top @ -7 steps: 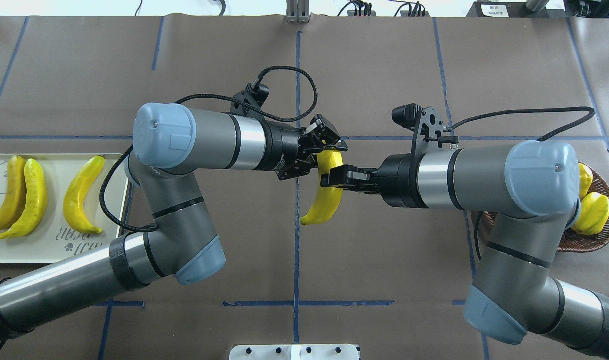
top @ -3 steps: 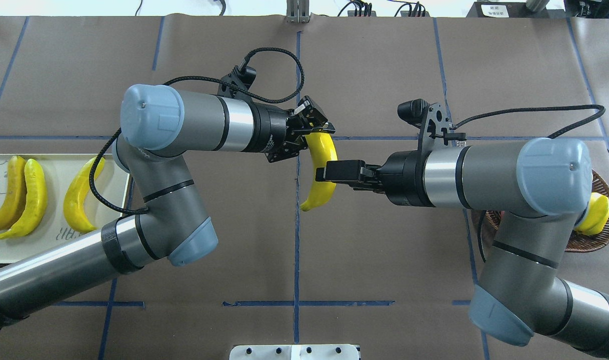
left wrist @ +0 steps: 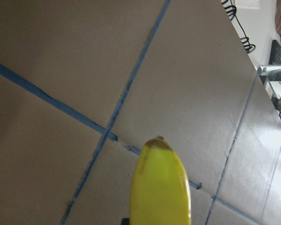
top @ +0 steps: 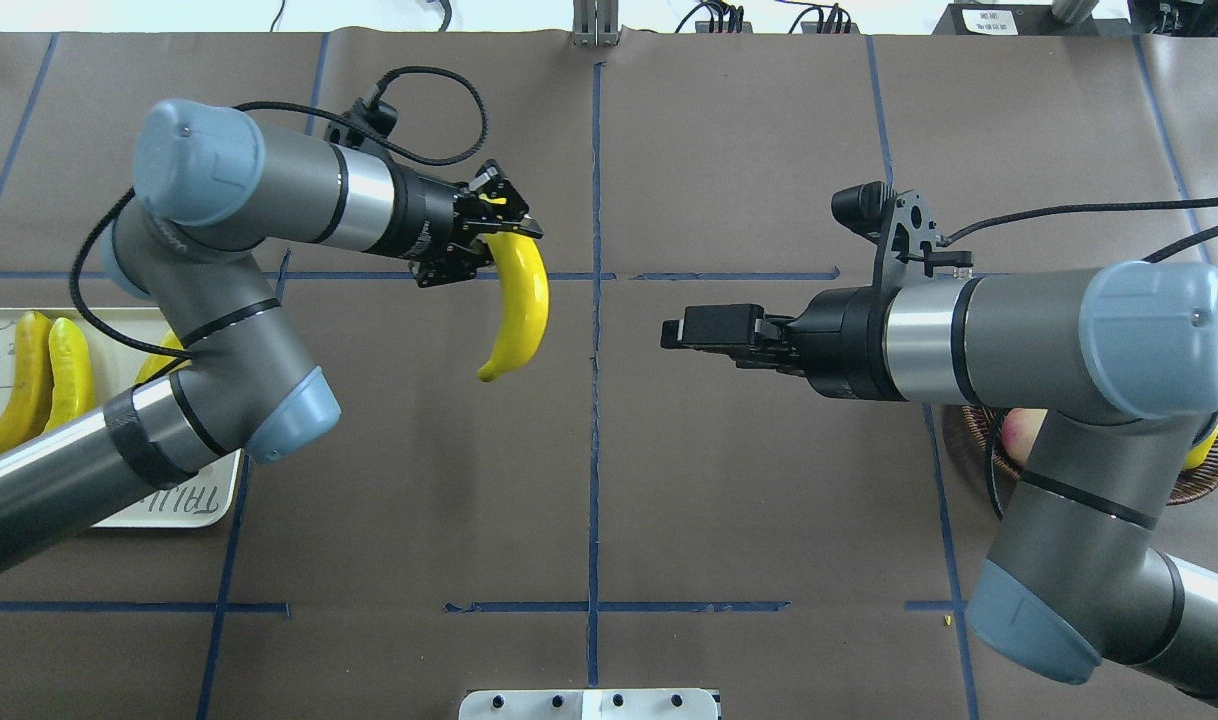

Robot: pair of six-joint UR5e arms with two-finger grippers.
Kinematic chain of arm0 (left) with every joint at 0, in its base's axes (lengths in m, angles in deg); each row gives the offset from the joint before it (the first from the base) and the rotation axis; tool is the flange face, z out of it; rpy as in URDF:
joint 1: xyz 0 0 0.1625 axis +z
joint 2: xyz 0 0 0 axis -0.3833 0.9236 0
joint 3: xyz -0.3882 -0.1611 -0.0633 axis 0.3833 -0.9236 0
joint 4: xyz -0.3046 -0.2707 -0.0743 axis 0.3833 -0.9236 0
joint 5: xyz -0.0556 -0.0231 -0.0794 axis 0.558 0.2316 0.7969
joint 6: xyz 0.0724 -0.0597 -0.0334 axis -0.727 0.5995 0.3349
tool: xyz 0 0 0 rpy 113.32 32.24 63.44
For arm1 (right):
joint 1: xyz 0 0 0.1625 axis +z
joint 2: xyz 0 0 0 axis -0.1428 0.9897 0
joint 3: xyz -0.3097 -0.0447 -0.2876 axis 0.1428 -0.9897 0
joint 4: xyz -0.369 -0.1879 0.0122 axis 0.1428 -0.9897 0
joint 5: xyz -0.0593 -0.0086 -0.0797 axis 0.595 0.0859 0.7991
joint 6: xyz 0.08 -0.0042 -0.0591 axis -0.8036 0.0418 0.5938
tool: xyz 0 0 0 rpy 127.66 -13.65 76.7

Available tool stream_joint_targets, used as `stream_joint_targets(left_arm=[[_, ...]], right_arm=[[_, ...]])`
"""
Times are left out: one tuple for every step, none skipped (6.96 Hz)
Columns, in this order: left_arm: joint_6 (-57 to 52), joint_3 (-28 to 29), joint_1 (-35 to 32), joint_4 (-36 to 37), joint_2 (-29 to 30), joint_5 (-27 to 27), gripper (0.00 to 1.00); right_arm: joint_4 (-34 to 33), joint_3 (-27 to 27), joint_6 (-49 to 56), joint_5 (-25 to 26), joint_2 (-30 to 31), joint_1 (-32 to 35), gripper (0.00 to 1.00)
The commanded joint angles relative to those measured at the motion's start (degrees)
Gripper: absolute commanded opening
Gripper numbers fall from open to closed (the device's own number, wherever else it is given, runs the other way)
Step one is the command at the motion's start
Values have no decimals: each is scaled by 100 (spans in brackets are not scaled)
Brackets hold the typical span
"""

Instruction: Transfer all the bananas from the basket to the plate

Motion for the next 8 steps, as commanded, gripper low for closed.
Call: stream_joint_targets(left_arm=[[-1333,-525,-449,357,-1363,238,0],[-2037,-789,-597,375,-2190,211,0],[-2514,-870,-616,375,-2755,176,0],[-2832,-871,-651,375,-3118,176,0],[-2965,-854,-651,375,-3365,167,0],[-3088,-871,-651,375,-3611,167,0],[-3159,-863,-643,358,-3727,167,5],[-3273,-862,-642,332,-3780,167,97]], right_arm=[[-25,10,62,-589,365,646,100],[-25,-51,80,-828,515,971,100],[-34,-112,236,-934,664,1149,100],[-130,-130,525,-944,788,1194,100],[-287,-131,598,-918,798,1220,100],[-298,-131,607,-935,876,1360,100],[-306,-157,624,-944,894,1387,100],[-306,-174,694,-962,938,1440,100]])
